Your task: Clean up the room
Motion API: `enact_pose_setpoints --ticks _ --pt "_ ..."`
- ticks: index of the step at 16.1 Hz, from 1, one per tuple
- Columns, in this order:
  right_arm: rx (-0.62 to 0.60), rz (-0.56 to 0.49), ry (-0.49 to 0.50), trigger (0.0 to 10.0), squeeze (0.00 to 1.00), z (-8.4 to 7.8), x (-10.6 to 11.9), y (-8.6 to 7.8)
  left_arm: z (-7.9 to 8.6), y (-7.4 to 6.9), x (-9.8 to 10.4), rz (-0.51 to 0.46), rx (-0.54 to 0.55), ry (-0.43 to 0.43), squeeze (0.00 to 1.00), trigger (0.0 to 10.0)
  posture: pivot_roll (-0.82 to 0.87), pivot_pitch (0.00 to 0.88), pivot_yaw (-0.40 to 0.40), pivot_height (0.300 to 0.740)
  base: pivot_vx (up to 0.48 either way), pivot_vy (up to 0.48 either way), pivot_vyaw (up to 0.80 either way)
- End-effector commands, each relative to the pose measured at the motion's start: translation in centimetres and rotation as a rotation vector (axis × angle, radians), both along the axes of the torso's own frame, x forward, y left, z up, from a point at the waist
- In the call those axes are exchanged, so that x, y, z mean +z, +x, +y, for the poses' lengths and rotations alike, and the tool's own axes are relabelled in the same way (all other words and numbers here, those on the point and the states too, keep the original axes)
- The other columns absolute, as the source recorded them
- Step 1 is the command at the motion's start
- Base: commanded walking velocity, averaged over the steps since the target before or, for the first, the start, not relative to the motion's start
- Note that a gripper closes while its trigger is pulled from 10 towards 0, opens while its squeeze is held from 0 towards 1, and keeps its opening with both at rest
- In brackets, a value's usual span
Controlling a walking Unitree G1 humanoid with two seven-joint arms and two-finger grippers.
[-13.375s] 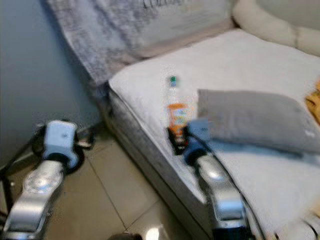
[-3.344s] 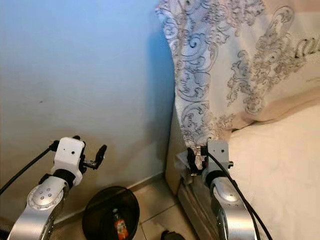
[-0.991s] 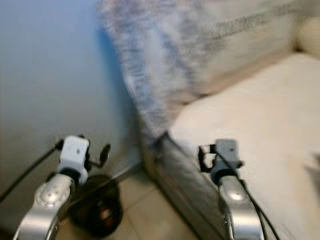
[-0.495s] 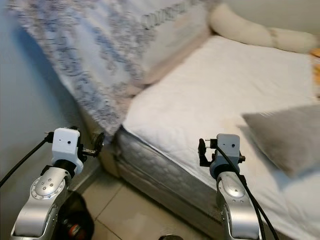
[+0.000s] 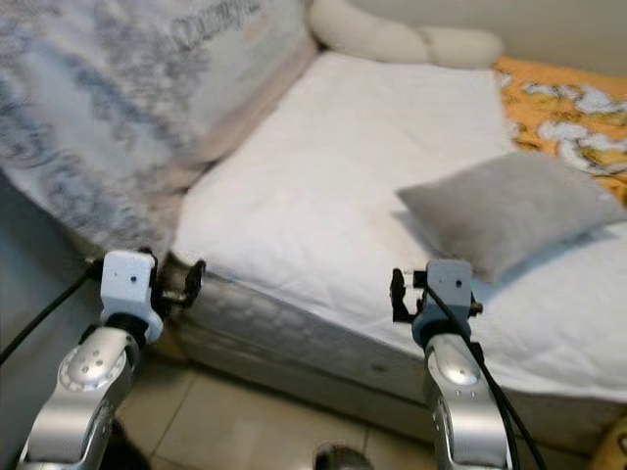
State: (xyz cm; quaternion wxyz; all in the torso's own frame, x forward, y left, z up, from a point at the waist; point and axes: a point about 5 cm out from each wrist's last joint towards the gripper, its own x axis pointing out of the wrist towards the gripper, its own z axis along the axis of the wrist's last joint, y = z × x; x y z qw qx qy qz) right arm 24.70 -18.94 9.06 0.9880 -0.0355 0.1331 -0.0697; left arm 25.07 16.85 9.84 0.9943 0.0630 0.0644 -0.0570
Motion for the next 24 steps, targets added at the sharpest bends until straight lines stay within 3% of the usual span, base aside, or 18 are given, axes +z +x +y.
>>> enact_pose_setpoints --ticks 1,9,12,15,17,20,24 --pt "-0.022 -0.023 -0.009 10.0 0.0 -0.4 0.5 -0.1 -0.1 0.0 -0.2 0.011 -0.009 -0.003 0.0 10.0 -0.02 0.0 0.001 0.74 0.0 0.0 -0.75" --pt "-0.021 -0.034 -0.013 10.0 0.0 -0.4 0.5 0.0 -0.1 0.0 -0.3 0.006 -0.017 0.0 0.0 10.0 -0.02 0.0 0.006 0.74 0.093 0.0 -0.75" --pt "0.03 -0.053 -0.018 10.0 0.0 -0.1 0.8 0.4 -0.2 0.2 -0.2 0.002 -0.017 0.0 0.0 10.0 -0.02 0.0 -0.001 0.74 0.286 0.0 0.0" --pt "0.121 -0.014 -0.053 10.0 0.0 -0.2 1.1 1.9 -1.2 2.2 0.4 -0.042 -0.02 -0.007 0.0 10.0 -0.02 0.0 -0.107 0.74 0.291 0.0 0.0" --pt "0.197 -0.006 -0.1 10.0 0.0 -0.9 2.8 2.7 -1.8 3.4 1.6 -0.087 -0.007 -0.031 0.0 10.0 -0.07 0.0 -0.145 0.74 0.291 0.0 0.0" --pt "0.228 -0.017 -0.126 10.0 0.0 -0.9 4.0 3.6 -1.3 3.4 1.3 -0.077 -0.001 -0.03 0.0 10.0 -0.09 0.0 -0.153 0.74 0.3 0.0 0.0" --pt "0.291 0.02 -0.118 10.0 0.0 0.5 3.5 2.9 -1.0 3.1 1.3 -0.074 -0.014 -0.025 0.0 10.0 -0.09 0.0 -0.141 0.74 0.308 0.0 0.0"
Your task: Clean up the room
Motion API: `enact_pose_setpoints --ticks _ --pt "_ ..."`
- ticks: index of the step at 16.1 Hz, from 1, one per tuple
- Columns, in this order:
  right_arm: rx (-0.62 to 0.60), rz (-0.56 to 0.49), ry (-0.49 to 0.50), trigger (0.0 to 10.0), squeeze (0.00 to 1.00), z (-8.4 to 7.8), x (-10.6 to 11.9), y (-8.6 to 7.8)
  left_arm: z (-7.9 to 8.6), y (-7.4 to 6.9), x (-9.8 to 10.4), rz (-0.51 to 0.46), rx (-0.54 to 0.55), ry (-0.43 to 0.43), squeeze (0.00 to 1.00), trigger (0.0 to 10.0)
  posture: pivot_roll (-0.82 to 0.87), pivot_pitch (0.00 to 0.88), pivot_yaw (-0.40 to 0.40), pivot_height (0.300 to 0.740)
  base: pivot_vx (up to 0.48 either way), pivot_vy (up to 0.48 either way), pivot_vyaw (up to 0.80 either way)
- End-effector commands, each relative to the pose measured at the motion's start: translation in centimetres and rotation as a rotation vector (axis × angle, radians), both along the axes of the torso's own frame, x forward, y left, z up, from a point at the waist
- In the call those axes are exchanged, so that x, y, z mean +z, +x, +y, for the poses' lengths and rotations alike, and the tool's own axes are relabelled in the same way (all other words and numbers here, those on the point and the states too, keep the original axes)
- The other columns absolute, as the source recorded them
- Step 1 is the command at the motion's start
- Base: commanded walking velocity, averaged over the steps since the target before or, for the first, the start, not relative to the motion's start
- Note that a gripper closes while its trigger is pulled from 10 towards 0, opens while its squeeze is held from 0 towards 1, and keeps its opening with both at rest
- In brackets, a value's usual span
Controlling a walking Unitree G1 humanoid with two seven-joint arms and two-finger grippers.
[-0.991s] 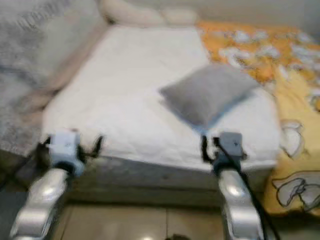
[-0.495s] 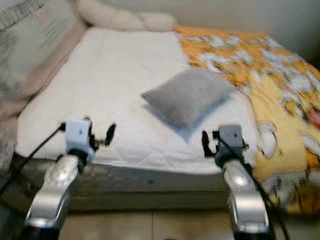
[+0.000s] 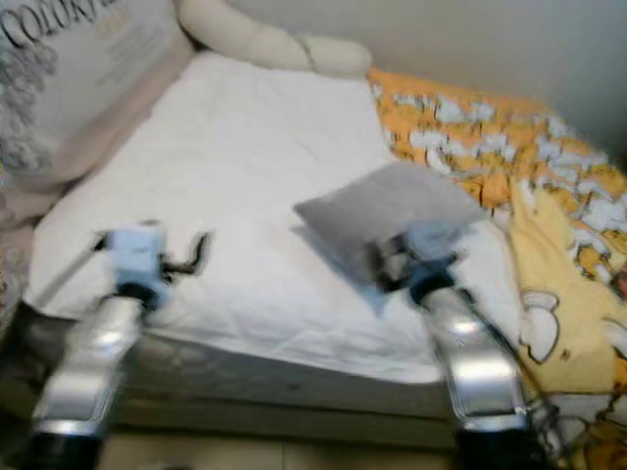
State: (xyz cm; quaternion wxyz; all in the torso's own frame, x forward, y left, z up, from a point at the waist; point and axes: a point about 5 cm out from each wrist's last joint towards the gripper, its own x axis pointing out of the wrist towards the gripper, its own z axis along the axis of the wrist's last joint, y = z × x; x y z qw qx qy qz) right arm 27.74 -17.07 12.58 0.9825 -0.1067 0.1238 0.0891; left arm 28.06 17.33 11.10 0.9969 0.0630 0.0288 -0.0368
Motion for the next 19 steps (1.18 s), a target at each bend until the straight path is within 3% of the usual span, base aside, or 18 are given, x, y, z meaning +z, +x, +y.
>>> enact_pose_setpoints --ticks 1,8,10,13,15,19 --pt "-0.038 0.014 -0.018 10.0 0.0 -1.2 -0.1 -0.3 -1.5 -0.1 0.0 0.002 -0.051 -0.022 0.0 10.0 -0.09 0.0 -0.141 0.74 0.304 0.0 0.0" --pt "-0.032 0.026 -0.026 10.0 0.0 -1.4 -0.2 -0.6 -1.8 -1.1 -0.6 0.021 -0.062 -0.03 0.0 10.0 -0.09 0.0 -0.142 0.74 0.309 0.0 0.0" --pt "-0.063 -0.014 0.012 10.0 0.0 -1.0 0.2 -0.3 -0.9 -0.8 -0.3 0.025 -0.042 -0.022 0.0 10.0 -0.09 0.0 -0.078 0.74 0.309 0.0 0.0" --pt "-0.122 -0.053 0.08 10.0 0.0 -0.3 -0.1 -1.0 0.0 -1.5 -0.5 0.042 -0.035 -0.01 0.0 10.0 -0.07 0.0 -0.021 0.74 0.314 0.0 0.0" --pt "-0.236 -0.013 0.144 10.0 0.0 -1.4 -1.9 -2.3 -0.7 -2.2 -0.8 0.05 -0.046 -0.013 0.0 10.0 -0.03 0.0 -0.045 0.74 0.322 0.0 0.0" --pt "-0.269 0.014 0.161 10.0 0.0 -1.6 -2.8 -2.4 -1.1 -2.6 -1.2 0.05 -0.037 -0.025 0.0 10.0 -0.03 0.0 -0.06 0.74 0.325 0.0 -0.18"
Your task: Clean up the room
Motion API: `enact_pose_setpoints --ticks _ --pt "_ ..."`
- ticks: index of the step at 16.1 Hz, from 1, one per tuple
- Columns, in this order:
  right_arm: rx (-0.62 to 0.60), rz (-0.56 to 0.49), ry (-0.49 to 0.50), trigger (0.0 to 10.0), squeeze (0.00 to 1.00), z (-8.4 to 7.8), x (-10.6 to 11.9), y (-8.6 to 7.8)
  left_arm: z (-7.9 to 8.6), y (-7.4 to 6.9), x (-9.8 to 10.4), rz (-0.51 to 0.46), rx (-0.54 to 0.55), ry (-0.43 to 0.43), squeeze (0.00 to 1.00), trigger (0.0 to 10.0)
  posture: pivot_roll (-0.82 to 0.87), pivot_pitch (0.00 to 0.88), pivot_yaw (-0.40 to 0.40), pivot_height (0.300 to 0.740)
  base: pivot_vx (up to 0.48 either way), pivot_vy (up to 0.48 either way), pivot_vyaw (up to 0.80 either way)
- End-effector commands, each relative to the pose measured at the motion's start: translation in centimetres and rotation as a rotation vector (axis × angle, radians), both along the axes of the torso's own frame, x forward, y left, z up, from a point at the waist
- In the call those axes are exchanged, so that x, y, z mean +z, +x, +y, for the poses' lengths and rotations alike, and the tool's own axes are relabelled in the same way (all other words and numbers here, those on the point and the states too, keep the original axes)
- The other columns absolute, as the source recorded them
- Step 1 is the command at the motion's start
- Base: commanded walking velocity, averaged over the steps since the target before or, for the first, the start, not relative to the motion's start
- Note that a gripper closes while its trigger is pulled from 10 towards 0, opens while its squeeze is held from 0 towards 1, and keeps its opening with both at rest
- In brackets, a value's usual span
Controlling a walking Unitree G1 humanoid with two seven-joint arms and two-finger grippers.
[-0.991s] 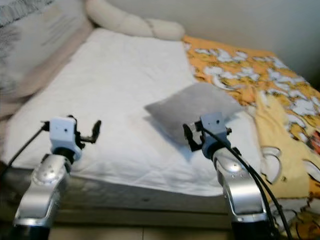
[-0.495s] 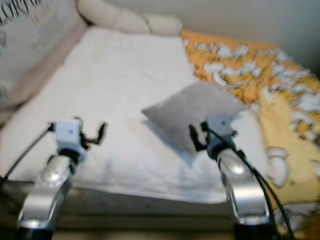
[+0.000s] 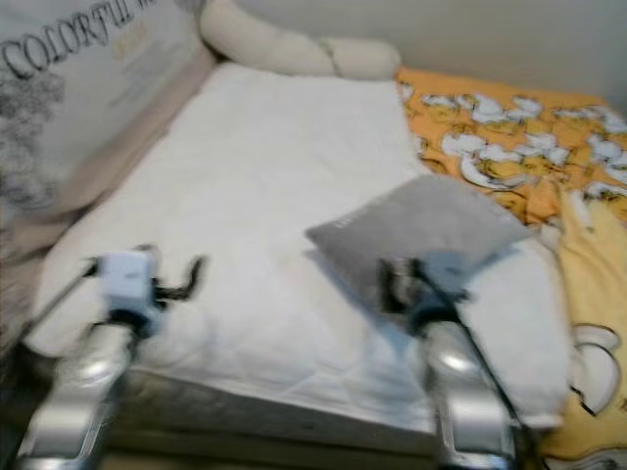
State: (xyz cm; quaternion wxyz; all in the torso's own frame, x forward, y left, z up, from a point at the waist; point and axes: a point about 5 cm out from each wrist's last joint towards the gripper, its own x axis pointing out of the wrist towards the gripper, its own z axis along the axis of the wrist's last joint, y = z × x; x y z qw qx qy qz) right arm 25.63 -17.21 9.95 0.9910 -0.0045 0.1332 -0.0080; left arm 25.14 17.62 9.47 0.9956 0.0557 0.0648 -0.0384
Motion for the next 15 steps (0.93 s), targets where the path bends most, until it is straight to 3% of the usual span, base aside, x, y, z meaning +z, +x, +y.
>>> enact_pose_setpoints --ticks 1,3,9,13,15 --pt "-0.028 0.001 -0.029 10.0 0.0 -1.4 -0.1 -0.3 -1.4 0.1 0.4 -0.023 -0.04 -0.014 0.0 10.0 -0.04 0.0 -0.06 0.74 0.33 0.0 -0.76" --pt "-0.013 -0.007 -0.041 10.0 0.0 -1.5 -0.1 -0.1 -1.3 0.2 0.6 -0.031 -0.041 0.005 0.0 10.0 -0.03 0.0 -0.062 0.74 0.334 0.0 -0.76" --pt "-0.025 -0.032 -0.087 10.0 0.0 -1.4 -0.5 -0.1 -0.8 0.6 2.0 -0.066 -0.045 0.05 0.0 10.0 -0.01 0.0 -0.039 0.74 0.334 0.0 0.0" --pt "-0.079 -0.044 0.008 10.0 0.0 -1.9 -1.0 -0.5 -0.5 0.9 2.4 -0.067 -0.071 0.069 0.0 10.0 -0.01 0.0 -0.007 0.74 0.331 0.0 0.0" --pt "-0.101 -0.036 0.021 10.0 0.0 -2.2 -1.3 -0.6 -0.6 0.9 2.0 -0.042 -0.092 0.076 0.0 10.0 -0.02 0.0 0.009 0.74 0.0 0.0 0.0"
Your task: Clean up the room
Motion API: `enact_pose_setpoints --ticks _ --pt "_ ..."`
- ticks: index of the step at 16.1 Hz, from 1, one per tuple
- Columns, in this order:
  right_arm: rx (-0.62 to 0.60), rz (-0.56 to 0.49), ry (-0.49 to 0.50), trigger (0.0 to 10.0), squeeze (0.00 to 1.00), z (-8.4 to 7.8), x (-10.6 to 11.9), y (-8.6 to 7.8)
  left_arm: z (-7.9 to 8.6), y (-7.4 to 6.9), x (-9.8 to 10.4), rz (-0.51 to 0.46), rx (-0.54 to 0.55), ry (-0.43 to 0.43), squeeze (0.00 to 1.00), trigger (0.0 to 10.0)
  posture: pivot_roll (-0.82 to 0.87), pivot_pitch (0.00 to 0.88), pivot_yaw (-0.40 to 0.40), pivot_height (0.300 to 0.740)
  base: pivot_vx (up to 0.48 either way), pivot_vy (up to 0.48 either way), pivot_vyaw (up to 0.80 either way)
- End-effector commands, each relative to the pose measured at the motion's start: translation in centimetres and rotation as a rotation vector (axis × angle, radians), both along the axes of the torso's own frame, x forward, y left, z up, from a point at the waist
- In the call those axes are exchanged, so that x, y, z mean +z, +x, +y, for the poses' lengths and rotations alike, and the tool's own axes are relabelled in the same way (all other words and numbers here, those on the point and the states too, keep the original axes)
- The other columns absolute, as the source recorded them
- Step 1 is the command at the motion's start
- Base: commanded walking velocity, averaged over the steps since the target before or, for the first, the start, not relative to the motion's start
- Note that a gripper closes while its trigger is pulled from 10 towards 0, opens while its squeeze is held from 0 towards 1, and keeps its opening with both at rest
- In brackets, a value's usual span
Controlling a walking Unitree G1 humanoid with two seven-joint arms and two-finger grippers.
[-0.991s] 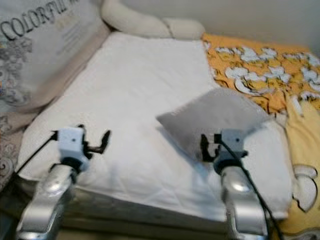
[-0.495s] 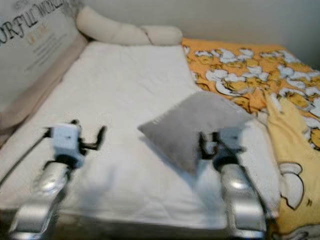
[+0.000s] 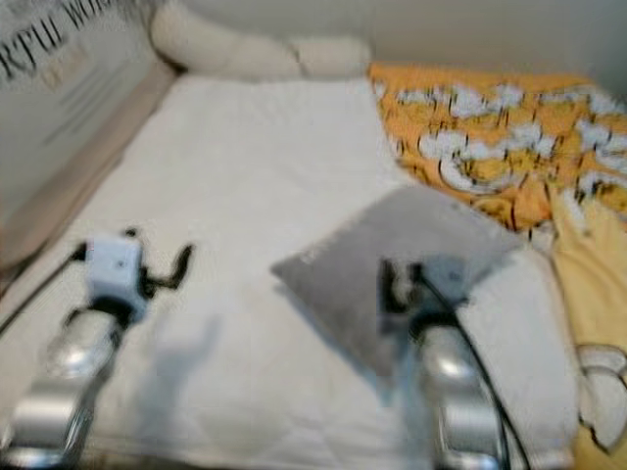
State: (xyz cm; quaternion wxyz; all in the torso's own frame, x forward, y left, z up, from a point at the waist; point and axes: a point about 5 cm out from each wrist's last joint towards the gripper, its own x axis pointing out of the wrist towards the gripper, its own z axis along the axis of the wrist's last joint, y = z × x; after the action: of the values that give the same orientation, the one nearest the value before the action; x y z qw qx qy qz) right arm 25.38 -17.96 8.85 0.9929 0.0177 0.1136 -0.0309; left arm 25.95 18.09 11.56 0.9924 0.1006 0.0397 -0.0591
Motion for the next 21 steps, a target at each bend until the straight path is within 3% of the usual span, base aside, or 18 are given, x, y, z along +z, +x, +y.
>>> enact_pose_setpoints --ticks 1,5,6,7,17,18,21 --pt "-0.055 0.006 -0.015 10.0 0.0 -1.56 -0.22 -0.36 -1.11 0.03 -0.29 0.016 -0.046 -0.004 0.0 10.0 -0.02 0.0 0.01 0.74 0.0 0.0 0.0" --pt "-0.071 0.01 -0.014 10.0 0.0 -1.82 -0.41 -0.2 -1.53 -0.07 -0.55 0.026 -0.059 -0.006 0.0 10.0 -0.02 0.0 0.015 0.74 0.0 0.0 0.0" --pt "-0.072 0.007 -0.004 10.0 0.29 -1.82 -0.44 -0.14 -1.61 -0.08 -0.59 0.028 -0.064 -0.006 0.0 10.0 -0.02 0.0 0.016 0.74 0.0 0.0 0.0" --pt "-0.085 0.012 0.007 10.0 1.0 -1.97 -0.52 -0.06 -1.69 -0.06 -0.62 0.031 -0.072 -0.004 0.0 10.0 -0.02 0.0 0.017 0.74 0.0 0.0 0.0" --pt "-0.087 -0.003 -0.002 10.0 1.0 -2.22 -0.27 0.4 -1.86 0.69 -0.6 0.029 -0.046 -0.025 0.0 10.0 -0.03 0.0 0.017 0.74 0.0 0.0 0.0" --pt "-0.076 -0.001 -0.013 10.0 0.0 -2.07 -0.23 0.5 -1.8 0.72 -0.61 0.028 -0.04 -0.029 0.0 10.0 -0.02 0.0 0.014 0.74 0.0 0.0 0.0" --pt "-0.066 -0.002 -0.022 10.0 0.0 -1.95 -0.11 0.63 -1.72 0.74 -0.65 0.027 -0.026 -0.039 0.0 10.0 -0.02 0.0 0.011 0.74 0.0 0.0 0.0"
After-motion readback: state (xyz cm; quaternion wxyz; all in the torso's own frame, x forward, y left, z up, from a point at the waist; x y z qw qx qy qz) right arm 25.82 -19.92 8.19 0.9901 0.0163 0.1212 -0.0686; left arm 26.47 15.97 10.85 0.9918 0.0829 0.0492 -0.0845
